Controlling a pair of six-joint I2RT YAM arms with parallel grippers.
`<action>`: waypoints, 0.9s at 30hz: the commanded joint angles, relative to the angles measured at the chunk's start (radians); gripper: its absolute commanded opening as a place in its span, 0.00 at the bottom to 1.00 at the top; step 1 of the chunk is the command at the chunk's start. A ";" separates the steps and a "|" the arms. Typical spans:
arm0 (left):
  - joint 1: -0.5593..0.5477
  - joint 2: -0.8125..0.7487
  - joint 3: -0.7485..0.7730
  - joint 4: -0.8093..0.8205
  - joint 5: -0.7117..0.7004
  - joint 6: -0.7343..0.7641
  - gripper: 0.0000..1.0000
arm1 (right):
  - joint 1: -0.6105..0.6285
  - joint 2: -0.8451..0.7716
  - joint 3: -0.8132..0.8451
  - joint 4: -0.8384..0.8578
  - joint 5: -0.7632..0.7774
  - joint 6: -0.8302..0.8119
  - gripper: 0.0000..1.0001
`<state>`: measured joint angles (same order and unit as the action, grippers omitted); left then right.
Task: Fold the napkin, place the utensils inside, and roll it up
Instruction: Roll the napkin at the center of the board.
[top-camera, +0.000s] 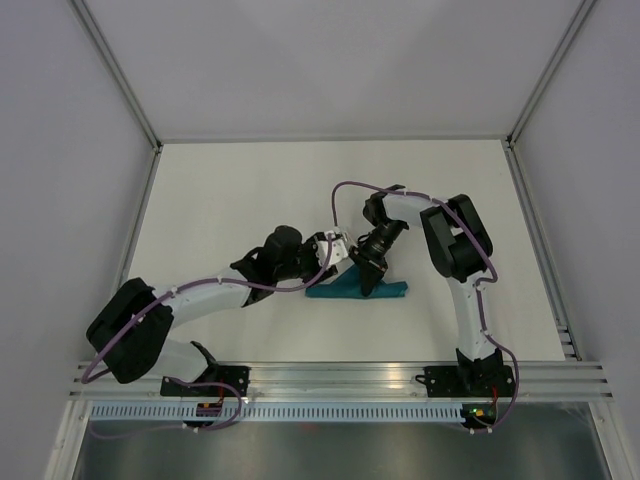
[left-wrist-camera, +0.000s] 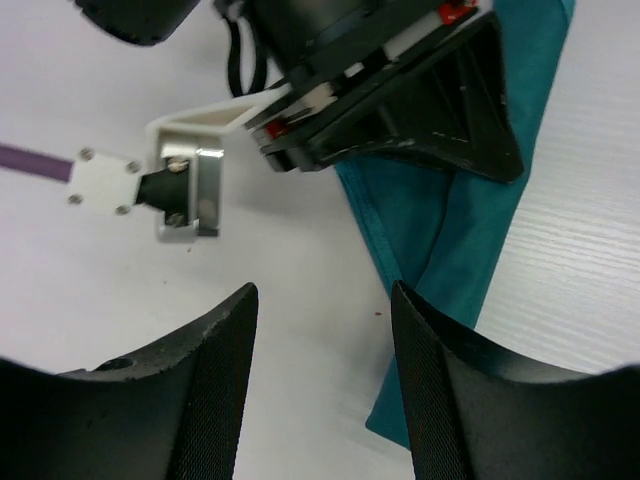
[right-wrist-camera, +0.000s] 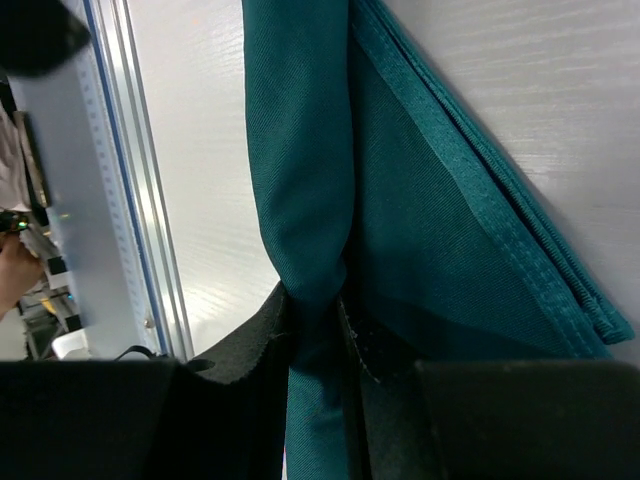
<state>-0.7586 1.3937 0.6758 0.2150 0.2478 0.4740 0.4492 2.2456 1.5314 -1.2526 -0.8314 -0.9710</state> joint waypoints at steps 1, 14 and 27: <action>-0.067 0.016 -0.025 0.093 -0.051 0.152 0.61 | -0.010 0.088 0.015 0.047 0.107 -0.084 0.25; -0.286 0.168 -0.071 0.202 -0.166 0.276 0.63 | -0.027 0.134 0.058 0.018 0.104 -0.075 0.25; -0.294 0.320 0.057 0.147 -0.197 0.249 0.62 | -0.037 0.140 0.047 0.012 0.107 -0.089 0.25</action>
<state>-1.0508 1.6825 0.6876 0.3737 0.0547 0.7067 0.4202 2.3383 1.5887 -1.3888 -0.8597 -0.9733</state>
